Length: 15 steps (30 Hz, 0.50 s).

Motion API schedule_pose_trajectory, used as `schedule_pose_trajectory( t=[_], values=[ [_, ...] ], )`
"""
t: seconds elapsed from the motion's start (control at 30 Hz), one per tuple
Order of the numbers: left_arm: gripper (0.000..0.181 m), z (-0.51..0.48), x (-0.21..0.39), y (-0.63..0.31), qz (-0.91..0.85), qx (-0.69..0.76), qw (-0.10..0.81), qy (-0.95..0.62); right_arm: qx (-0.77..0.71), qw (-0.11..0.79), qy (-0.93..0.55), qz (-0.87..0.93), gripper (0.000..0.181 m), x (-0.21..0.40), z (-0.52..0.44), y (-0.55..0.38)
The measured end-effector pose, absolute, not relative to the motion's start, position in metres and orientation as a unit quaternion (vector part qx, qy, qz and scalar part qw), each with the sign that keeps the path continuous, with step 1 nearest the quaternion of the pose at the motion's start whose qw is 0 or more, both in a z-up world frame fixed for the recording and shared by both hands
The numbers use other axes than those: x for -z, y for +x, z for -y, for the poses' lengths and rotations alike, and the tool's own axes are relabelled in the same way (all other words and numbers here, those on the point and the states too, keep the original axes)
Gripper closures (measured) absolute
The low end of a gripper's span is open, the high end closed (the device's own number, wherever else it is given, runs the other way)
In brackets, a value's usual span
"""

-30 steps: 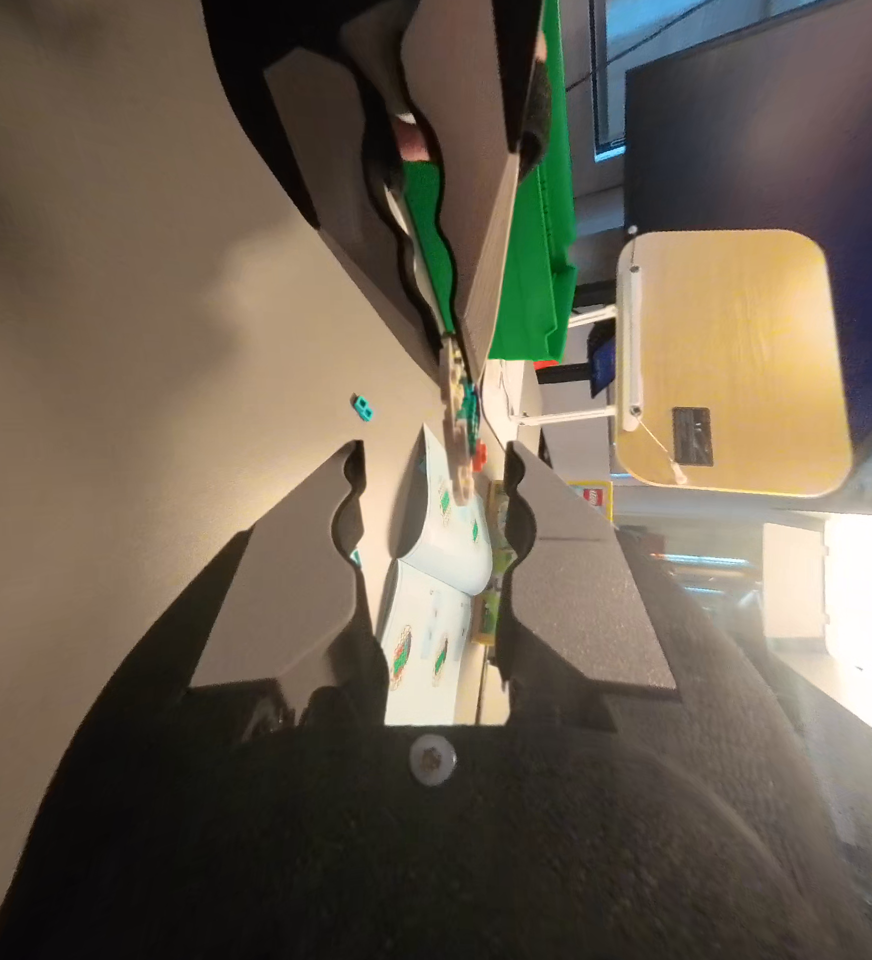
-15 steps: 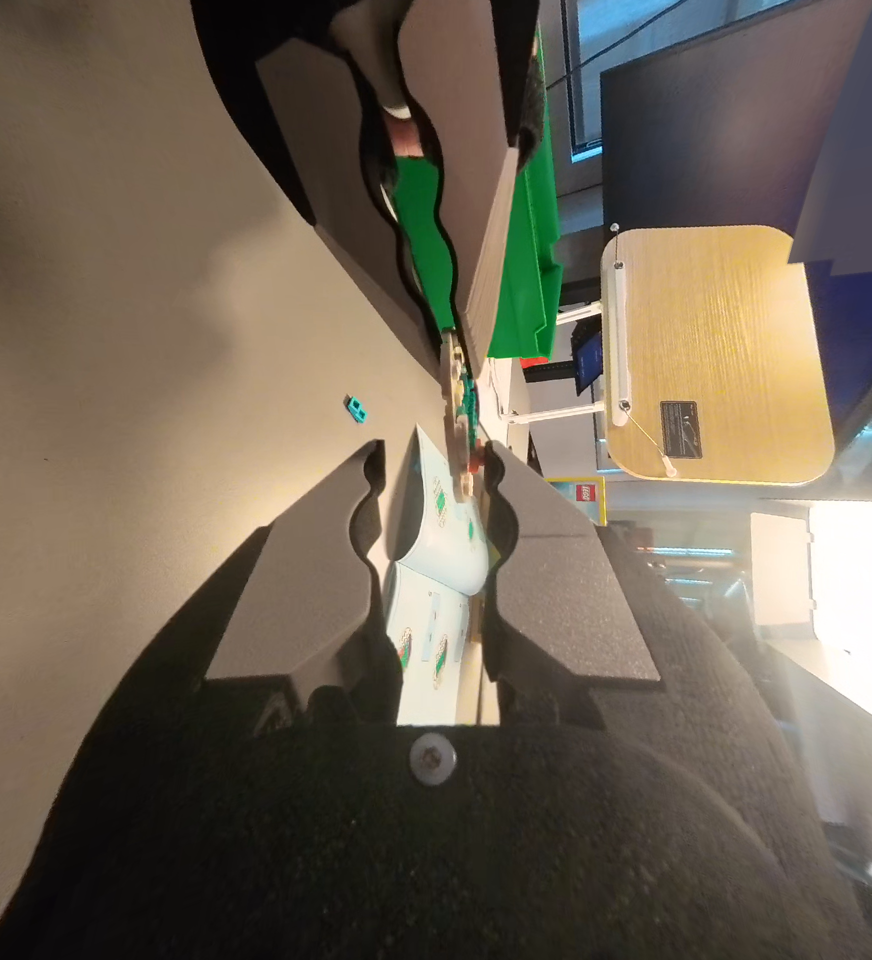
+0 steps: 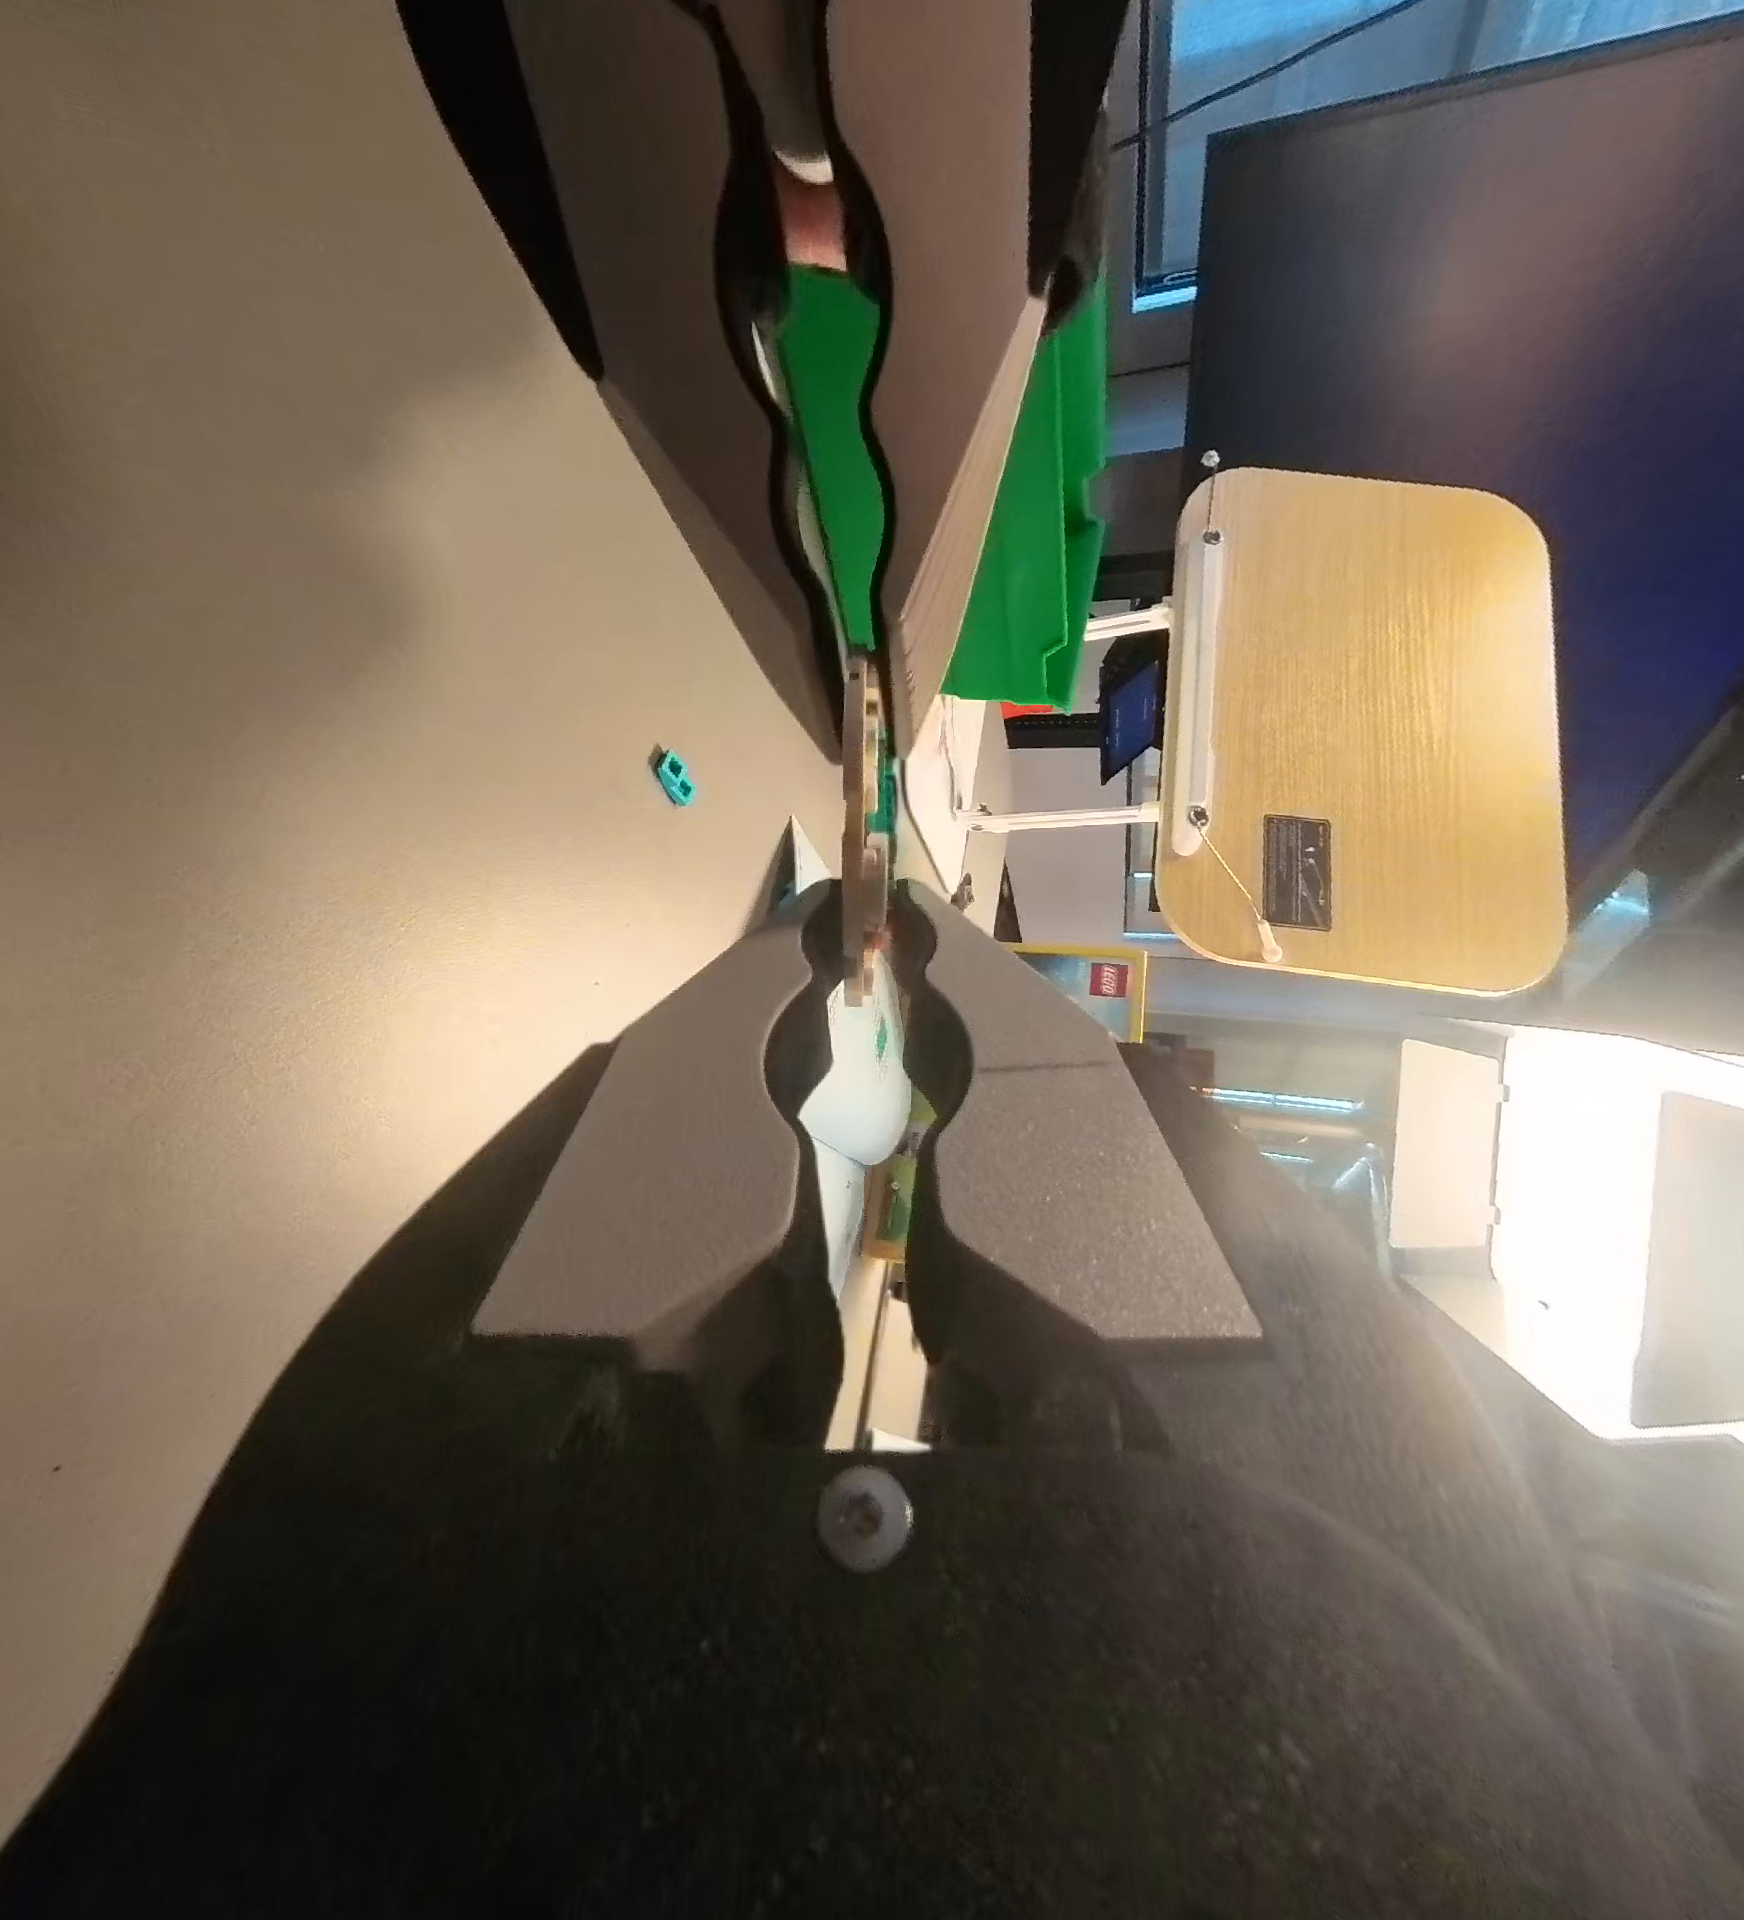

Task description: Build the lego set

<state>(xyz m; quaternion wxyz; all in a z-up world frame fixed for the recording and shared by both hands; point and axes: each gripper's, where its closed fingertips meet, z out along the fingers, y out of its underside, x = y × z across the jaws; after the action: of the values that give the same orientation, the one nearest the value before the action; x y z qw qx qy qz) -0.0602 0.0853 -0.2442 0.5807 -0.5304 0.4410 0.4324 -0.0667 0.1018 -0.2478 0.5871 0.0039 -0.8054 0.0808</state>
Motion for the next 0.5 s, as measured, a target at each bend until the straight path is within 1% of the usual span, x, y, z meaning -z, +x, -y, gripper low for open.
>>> schedule_pose_trajectory(
  t=[0.17,0.27,0.3,0.37,0.4,0.43,0.5],
  values=[
    [0.176,-0.086,0.246,-0.060,-0.443,-0.429,0.578,-0.533,-0.072,0.580,0.008,0.811,0.175,0.250,-0.103,-0.066],
    [0.175,-0.087,0.246,-0.058,-0.435,-0.401,0.596,-0.543,-0.114,0.569,-0.016,0.814,0.174,0.250,-0.104,-0.066],
    [0.172,-0.087,0.243,-0.057,-0.425,-0.383,0.611,-0.547,-0.141,0.560,-0.033,0.816,0.175,0.251,-0.104,-0.065],
    [0.151,-0.087,0.246,-0.052,-0.421,-0.328,0.624,-0.570,-0.211,0.529,-0.062,0.820,0.175,0.251,-0.101,-0.060],
    [0.144,-0.088,0.250,-0.051,-0.420,-0.304,0.623,-0.585,-0.244,0.517,-0.070,0.818,0.175,0.249,-0.099,-0.058],
    [0.142,-0.089,0.253,-0.051,-0.420,-0.295,0.620,-0.593,-0.271,0.505,-0.070,0.816,0.175,0.247,-0.096,-0.054],
    [0.149,-0.089,0.253,-0.049,-0.423,-0.283,0.627,-0.590,-0.305,0.495,-0.067,0.811,0.175,0.244,-0.092,-0.049]
  ],
)
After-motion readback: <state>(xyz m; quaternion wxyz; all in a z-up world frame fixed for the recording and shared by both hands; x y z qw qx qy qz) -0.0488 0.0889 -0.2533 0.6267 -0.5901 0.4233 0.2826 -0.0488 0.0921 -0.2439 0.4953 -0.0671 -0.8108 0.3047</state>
